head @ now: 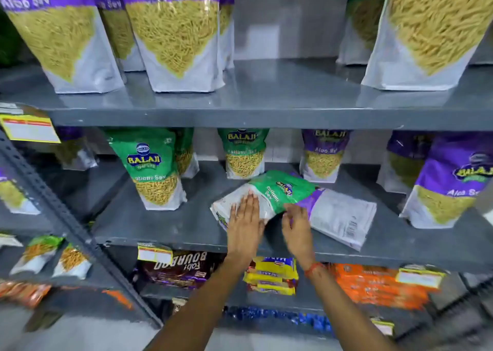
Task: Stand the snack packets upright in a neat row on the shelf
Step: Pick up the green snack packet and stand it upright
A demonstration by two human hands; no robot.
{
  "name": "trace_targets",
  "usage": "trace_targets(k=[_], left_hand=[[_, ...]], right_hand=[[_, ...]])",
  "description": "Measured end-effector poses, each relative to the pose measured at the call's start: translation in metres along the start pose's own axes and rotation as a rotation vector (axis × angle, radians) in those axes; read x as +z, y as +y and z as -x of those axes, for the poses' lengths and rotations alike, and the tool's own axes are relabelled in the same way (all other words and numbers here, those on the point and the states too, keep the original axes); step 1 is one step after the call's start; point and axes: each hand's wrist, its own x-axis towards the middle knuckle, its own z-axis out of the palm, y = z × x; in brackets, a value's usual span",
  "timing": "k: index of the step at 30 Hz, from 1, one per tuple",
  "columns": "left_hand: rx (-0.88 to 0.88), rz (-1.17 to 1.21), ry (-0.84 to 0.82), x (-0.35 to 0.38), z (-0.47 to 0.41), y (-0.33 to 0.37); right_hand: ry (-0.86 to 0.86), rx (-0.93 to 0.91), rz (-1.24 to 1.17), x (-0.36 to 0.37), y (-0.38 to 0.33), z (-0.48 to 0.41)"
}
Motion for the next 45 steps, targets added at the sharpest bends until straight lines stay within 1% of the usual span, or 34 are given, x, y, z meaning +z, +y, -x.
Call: trace_targets(k=[1, 2, 3, 5, 6, 7, 9, 11, 13, 15, 18, 21, 24, 28, 31, 35, 37, 40, 41, 43, 44, 45], left_hand=[[0.022, 0.014, -0.025, 0.004, -0.003, 0.000], [0.044, 0.089, -0.072, 0.005, -0.005, 0.002], [0.068, 0.126, -0.093, 0.008, -0.007, 0.003], [0.063, 0.213, -0.127, 0.003, -0.013, 0.003], [0.037, 0.191, -0.112, 0.005, -0.017, -0.002], [-0.022, 0.214, -0.106, 0.009, -0.026, -0.010], [-0.140, 0.361, -0.255, 0.017, -0.054, -0.034], [-0.241, 0.511, -0.456, 0.022, -0.081, -0.061], [-0.274, 0.620, -0.625, 0.024, -0.097, -0.078], [-0.281, 0.728, -0.685, 0.026, -0.104, -0.085], [-0.366, 0.927, -0.679, 0.026, -0.106, -0.093], [-0.431, 1.121, -0.616, 0.025, -0.097, -0.098], [-0.450, 1.282, -0.446, 0.018, -0.083, -0.099], [-0.449, 1.497, -0.272, 0.017, -0.066, -0.097], [-0.468, 1.577, -0.176, 0.024, -0.055, -0.096], [-0.519, 1.594, -0.050, 0.033, -0.055, -0.102], [-0.533, 1.605, -0.030, 0.034, -0.055, -0.105], [-0.539, 1.597, -0.023, 0.029, -0.052, -0.101], [-0.556, 1.562, 0.016, 0.027, -0.049, -0.097], [-0.625, 1.384, 0.172, 0.025, -0.037, -0.083], [-0.636, 1.288, 0.245, 0.024, -0.030, -0.073], [-0.614, 1.227, 0.281, 0.023, -0.022, -0.061]], right_hand=[[-0.041, 0.104, -0.026, 0.006, 0.008, -0.003], [-0.080, 0.192, -0.045, 0.008, 0.007, -0.006], [-0.122, 0.299, -0.133, 0.011, 0.010, -0.009], [-0.199, 0.493, -0.398, 0.017, 0.006, -0.015], [-0.224, 0.567, -0.501, 0.020, 0.003, -0.017], [-0.239, 0.603, -0.562, 0.024, 0.002, -0.021], [-0.279, 0.633, -0.576, 0.032, -0.002, -0.025], [-0.316, 0.660, -0.554, 0.039, -0.005, -0.026], [-0.360, 0.669, -0.535, 0.046, -0.011, -0.024], [-0.353, 0.657, -0.586, 0.054, -0.016, -0.022], [-0.252, 0.587, -0.678, 0.066, -0.020, -0.020], [-0.225, 0.473, -0.692, 0.067, -0.015, -0.021], [-0.221, 0.303, -0.644, 0.060, -0.008, -0.028], [-0.294, 0.157, -0.596, 0.049, 0.002, -0.042], [-0.377, 0.102, -0.505, 0.046, 0.007, -0.058], [-0.463, 0.079, -0.385, 0.052, 0.000, -0.083], [-0.478, 0.074, -0.364, 0.060, -0.001, -0.091], [-0.451, 0.093, -0.370, 0.068, 0.001, -0.094], [-0.440, 0.098, -0.374, 0.070, 0.003, -0.094], [-0.431, 0.107, -0.377, 0.071, 0.006, -0.092], [-0.427, 0.114, -0.379, 0.071, 0.007, -0.090], [-0.420, 0.120, -0.380, 0.071, 0.008, -0.088]])
